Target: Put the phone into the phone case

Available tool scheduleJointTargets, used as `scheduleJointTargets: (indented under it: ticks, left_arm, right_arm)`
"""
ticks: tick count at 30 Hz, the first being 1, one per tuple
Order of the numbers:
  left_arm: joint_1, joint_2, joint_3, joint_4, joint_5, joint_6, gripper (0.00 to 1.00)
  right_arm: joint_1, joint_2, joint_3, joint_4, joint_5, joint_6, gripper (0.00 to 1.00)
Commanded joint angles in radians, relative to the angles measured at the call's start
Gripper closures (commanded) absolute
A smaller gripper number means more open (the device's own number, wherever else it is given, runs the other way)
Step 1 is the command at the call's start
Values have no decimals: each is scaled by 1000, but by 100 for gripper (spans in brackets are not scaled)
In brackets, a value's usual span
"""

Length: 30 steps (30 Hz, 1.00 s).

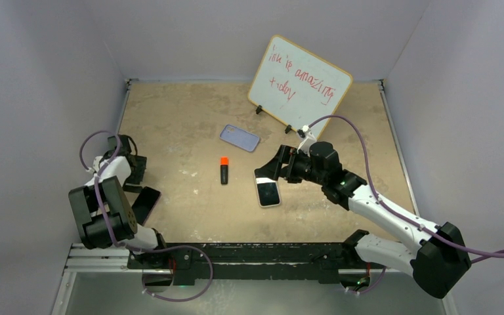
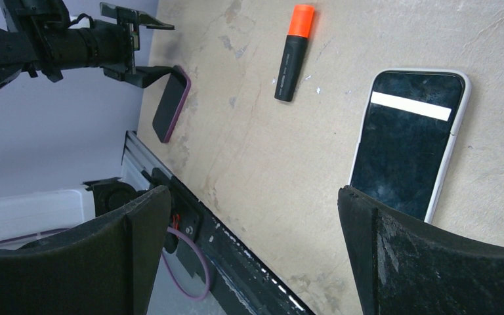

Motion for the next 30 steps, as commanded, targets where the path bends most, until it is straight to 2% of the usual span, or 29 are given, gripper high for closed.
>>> scheduleJointTargets:
  ticks: [1, 6, 11, 14, 18, 21, 23, 26, 30]
  left_arm:
    - [-44, -41, -86, -46, 99, 10, 25]
    - [-51, -201, -178, -72, 121, 68, 25]
    - [-52, -357, -157, -184, 97, 83, 21]
    - [-52, -432, -117, -259, 64, 59, 15]
    - [-49, -504, -89, -360, -51, 25, 3]
    - [-29, -503, -92, -459, -89, 4, 0]
    - [31, -478, -97, -521, -46, 20, 0]
    - [140, -431, -82, -541, -19, 80, 0]
    - [204, -411, -26, -565, -64, 104, 0]
  right_arm:
    - [-4, 0, -5, 10, 7, -10, 3]
    - [-4, 10, -4, 12, 7, -28, 3]
    - [-3, 38, 17, 21, -5, -23, 3]
    - [-3, 47, 34, 23, -18, -12, 3]
    - [-3, 52, 79, -24, -19, -33, 3]
    - [-3, 62, 101, -42, -19, -44, 3]
    - [-3, 74, 109, -38, -32, -44, 3]
    - [-3, 88, 110, -28, -50, -34, 3]
    - [-3, 87, 105, -32, -67, -35, 3]
